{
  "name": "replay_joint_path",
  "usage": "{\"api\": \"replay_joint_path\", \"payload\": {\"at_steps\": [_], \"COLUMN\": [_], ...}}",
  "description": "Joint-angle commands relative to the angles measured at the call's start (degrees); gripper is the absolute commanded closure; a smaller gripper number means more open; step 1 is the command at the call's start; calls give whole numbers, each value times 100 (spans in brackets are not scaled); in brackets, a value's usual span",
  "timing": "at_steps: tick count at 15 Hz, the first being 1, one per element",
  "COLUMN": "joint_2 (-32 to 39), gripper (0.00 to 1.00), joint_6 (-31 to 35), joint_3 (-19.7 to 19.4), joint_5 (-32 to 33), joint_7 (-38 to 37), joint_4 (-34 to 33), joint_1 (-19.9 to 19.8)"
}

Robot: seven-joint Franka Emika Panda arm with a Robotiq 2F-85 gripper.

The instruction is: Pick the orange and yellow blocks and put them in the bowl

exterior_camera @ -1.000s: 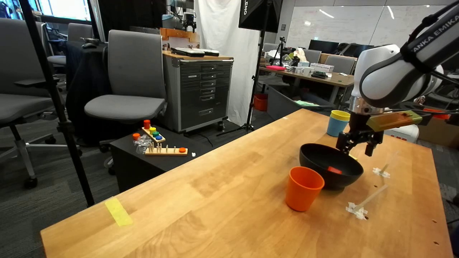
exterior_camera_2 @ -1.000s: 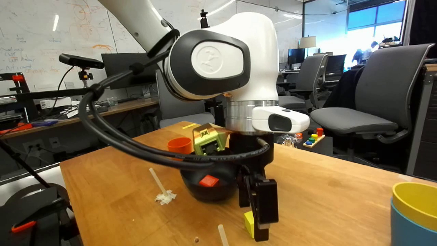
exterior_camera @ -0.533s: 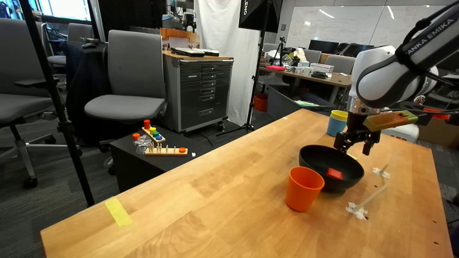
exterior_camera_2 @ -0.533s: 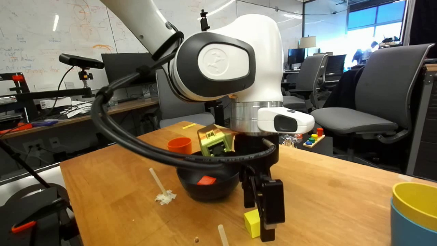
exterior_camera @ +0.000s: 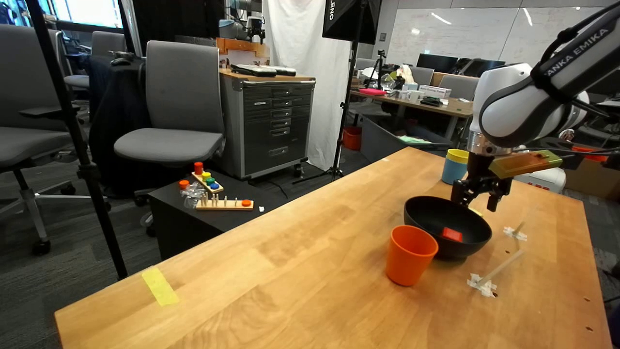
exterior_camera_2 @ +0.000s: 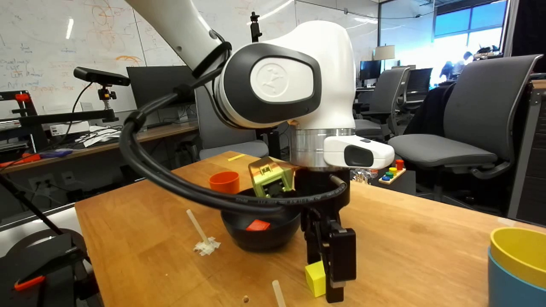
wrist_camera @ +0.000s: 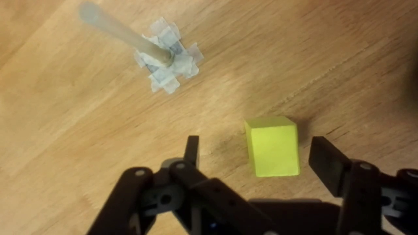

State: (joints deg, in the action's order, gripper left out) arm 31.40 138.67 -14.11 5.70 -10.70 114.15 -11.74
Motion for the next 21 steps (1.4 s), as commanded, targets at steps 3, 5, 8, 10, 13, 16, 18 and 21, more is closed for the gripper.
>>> {"api": "replay_joint_path", "payload": {"at_steps": [3,5,8,10,13,16,18,21], "joint_2": [56,66,80,77,-39,-231,-421,-810], "gripper": [61,75,92,92,92,92,92,92], "joint_6": [-72,-91,-95,-98,-172,-162,-174,-148], "joint_3": [-81,-102,-110,-114,-57,-25,5,130], "joint_5": [10,32,32,40,-51,-116,-179,-308], "joint_7": [-146,-213,-286,-316,-264,-262,-235,-105], "joint_4": [-118,-127,-139,-136,-176,-296,-376,-373], "joint_1": [87,111,121,127,89,90,92,92]}}
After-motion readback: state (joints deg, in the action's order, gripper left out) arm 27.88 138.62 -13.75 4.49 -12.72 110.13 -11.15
